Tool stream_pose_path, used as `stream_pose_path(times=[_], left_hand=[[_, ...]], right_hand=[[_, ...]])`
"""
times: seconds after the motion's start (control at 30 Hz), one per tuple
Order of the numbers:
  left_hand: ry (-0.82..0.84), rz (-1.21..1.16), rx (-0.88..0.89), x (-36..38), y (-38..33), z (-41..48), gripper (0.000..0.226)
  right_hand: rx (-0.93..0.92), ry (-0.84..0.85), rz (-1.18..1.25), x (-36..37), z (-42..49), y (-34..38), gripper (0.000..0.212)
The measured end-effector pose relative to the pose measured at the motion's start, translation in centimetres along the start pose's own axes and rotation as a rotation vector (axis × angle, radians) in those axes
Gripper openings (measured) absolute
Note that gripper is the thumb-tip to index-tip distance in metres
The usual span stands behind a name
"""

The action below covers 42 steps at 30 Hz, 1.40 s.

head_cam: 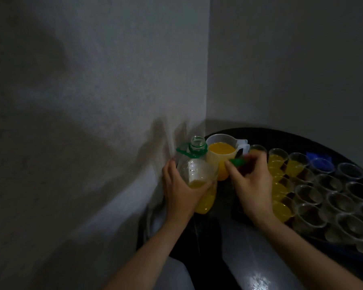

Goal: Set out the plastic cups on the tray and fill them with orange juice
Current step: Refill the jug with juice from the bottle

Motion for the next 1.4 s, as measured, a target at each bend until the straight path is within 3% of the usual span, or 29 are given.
stream_pose_path(times=[0.13, 0.37, 0.5, 0.67, 0.8, 1.03, 1.13, 1.27, 1.4], left_hand=[[0.027, 0.021, -0.023, 0.5, -1.2, 2.2, 0.136], [0.077, 0.149, 0.013, 0.9, -1.6, 3.5, 0.131], [0.101, 0.072, -0.064, 1.9, -1.3, 4.1, 0.121], [0.146, 0.026, -0.087, 2.9, -0.2, 4.7, 0.111], [0.144, 0.013, -0.098, 3.1, 0.0, 4.7, 0.118], [0.153, -0.046, -0.123, 3.3, 0.4, 5.0, 0.118], [0.167, -0.034, -0.139, 3.4, 0.3, 5.2, 0.119], [0.157, -0.064, -0.133, 3.6, 0.4, 5.1, 0.11], [0.172, -0.043, -0.144, 3.4, 0.4, 5.0, 0.116]], right_hand=[[-0.265, 0.109, -0.097, 2.2, 3.8, 4.0, 0.057], [-0.405, 0.418, -0.334, 5.9, 7.1, 3.6, 0.055], [-0.517, 0.46, -0.49, 5.9, 8.6, 3.1, 0.051], [-0.465, 0.663, -0.586, 6.3, 10.4, 4.4, 0.044], [-0.423, 0.871, -0.672, 6.5, 11.6, 6.1, 0.041], [-0.422, 0.681, -0.735, 7.5, 12.2, 6.1, 0.036], [-0.391, 0.698, -0.64, 7.1, 12.1, 5.6, 0.035], [-0.436, 0.746, -0.684, 6.7, 11.5, 5.9, 0.04], [-0.459, 0.709, -0.738, 7.2, 11.1, 6.7, 0.033]])
Point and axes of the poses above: each hand's wrist, its own z-axis towards the middle knuckle, its own x-axis out of the palm, y = z × x, the point moved 3 cm from there along z, towards the middle knuckle, and after that the axes turned 5 degrees about -z, right-handed, at the moved point
